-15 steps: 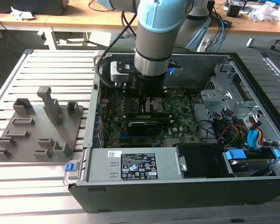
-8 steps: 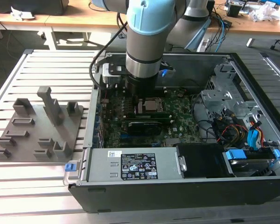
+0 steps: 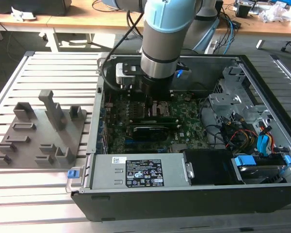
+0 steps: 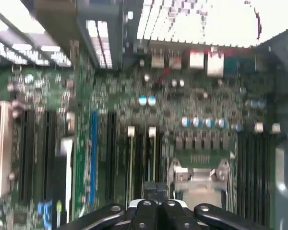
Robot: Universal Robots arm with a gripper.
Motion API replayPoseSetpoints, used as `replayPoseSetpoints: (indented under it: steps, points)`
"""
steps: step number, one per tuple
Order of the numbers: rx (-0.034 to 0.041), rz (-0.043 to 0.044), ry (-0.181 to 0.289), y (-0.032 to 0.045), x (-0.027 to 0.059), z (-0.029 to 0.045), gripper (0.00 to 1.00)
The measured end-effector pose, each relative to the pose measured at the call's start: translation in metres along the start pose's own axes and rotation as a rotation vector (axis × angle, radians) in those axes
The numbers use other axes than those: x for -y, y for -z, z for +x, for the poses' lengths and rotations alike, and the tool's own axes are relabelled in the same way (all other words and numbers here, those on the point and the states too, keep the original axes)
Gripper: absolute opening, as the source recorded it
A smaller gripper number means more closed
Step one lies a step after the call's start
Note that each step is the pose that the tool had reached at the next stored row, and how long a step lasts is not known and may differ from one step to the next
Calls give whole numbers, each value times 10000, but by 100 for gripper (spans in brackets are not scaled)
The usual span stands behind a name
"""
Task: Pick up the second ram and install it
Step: 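Press down the second ram until it locks into place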
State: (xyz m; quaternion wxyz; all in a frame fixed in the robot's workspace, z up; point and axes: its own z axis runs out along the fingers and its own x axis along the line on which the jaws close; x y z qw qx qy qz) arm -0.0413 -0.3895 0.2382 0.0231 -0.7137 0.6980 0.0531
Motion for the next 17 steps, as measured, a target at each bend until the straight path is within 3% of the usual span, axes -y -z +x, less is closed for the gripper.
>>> replayPoseSetpoints:
  steps: [1,4,7,8,9,17]
  points:
    - [1,-12,0,3,92,-7,11]
    - [-17,-12,0,91,104,-31,11]
    - [-16,-11,-1,244,98,-53,11]
    - [-19,-13,-1,358,93,-66,11]
    - [-17,-12,0,407,91,-71,11]
    - [-16,-12,-1,425,90,-73,11]
